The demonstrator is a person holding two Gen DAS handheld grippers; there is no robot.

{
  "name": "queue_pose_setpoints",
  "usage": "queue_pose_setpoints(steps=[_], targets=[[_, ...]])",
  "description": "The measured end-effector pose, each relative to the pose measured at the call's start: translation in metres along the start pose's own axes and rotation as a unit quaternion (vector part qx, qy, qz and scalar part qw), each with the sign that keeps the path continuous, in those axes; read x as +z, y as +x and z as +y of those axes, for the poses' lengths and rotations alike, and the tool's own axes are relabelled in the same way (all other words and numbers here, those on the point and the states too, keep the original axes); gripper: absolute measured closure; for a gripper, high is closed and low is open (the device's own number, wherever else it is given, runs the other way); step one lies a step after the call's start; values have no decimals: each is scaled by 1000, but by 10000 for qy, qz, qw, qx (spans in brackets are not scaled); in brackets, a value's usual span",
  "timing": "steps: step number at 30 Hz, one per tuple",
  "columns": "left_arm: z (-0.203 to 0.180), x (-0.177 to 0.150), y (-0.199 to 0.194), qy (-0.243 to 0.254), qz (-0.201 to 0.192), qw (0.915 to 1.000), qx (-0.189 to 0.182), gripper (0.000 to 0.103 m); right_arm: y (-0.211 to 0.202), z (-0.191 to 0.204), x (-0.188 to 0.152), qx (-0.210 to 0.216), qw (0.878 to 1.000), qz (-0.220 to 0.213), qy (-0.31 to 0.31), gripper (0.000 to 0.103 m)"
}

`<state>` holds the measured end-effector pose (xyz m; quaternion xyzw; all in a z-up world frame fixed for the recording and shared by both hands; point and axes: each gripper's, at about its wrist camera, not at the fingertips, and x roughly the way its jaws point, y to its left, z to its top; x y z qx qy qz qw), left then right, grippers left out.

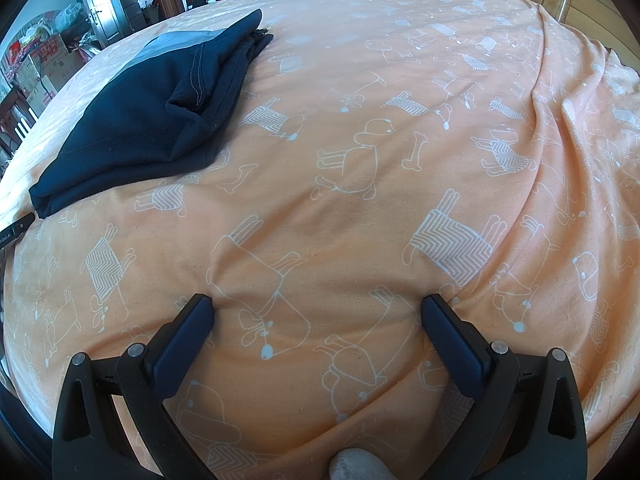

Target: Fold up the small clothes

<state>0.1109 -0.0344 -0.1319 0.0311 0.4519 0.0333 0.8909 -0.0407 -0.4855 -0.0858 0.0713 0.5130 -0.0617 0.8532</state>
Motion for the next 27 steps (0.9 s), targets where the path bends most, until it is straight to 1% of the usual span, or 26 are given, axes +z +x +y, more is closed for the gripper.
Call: queue_pose_setpoints(steps=[11,16,24,27], targets=[[0,0,0,-7,8,10000,-3,0,0,0,0,-5,10000,0,-3,0],[0,3,2,-48,63,9999,-66,0,0,1,4,-40,10000,20,-15,0],[-2,5,0,-18,45,10000,31,0,4,5,9,-102,9999,33,-6,0],[0,6,1,-74,76,9999,-39,0,6,3,11,-69,10000,15,41,0]])
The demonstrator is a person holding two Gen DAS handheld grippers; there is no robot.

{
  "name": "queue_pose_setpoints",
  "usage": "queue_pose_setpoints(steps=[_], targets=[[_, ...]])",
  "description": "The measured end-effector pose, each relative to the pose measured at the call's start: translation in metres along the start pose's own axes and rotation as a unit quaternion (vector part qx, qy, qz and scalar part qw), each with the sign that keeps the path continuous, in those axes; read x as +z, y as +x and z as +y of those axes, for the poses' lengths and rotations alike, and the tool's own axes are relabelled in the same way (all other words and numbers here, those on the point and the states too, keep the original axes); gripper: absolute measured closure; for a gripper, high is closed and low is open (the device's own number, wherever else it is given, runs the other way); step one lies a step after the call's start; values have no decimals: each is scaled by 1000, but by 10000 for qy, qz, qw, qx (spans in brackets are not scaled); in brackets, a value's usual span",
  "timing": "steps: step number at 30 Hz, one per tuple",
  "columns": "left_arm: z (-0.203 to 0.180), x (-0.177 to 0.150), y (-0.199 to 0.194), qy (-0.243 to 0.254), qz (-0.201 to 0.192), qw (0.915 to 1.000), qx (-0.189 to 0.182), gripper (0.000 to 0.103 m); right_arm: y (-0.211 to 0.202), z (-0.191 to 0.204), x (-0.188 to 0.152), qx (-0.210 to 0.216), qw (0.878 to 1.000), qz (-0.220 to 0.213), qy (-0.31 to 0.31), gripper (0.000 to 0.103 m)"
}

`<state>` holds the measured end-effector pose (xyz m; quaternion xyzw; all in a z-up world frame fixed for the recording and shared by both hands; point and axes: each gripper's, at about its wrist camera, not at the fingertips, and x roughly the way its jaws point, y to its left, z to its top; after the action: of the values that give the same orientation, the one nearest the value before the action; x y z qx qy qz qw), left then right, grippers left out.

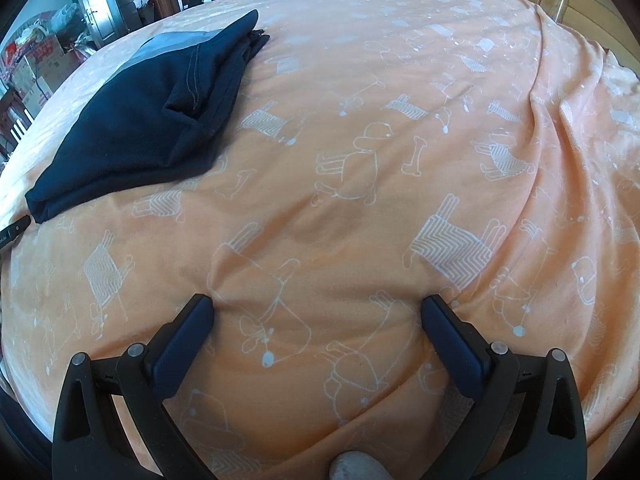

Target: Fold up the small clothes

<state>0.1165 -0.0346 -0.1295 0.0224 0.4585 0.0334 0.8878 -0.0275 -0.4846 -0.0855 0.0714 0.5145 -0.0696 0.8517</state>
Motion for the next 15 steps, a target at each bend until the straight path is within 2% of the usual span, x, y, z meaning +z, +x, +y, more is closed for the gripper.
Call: queue_pose_setpoints(steps=[10,15], targets=[[-6,-1,2,69,-16,9999,82,0,2,-2,1,-7,10000,-30,10,0],[-6,-3,2,58,-30,9999,83,0,4,-1,8,27,9994,265,-206,0]])
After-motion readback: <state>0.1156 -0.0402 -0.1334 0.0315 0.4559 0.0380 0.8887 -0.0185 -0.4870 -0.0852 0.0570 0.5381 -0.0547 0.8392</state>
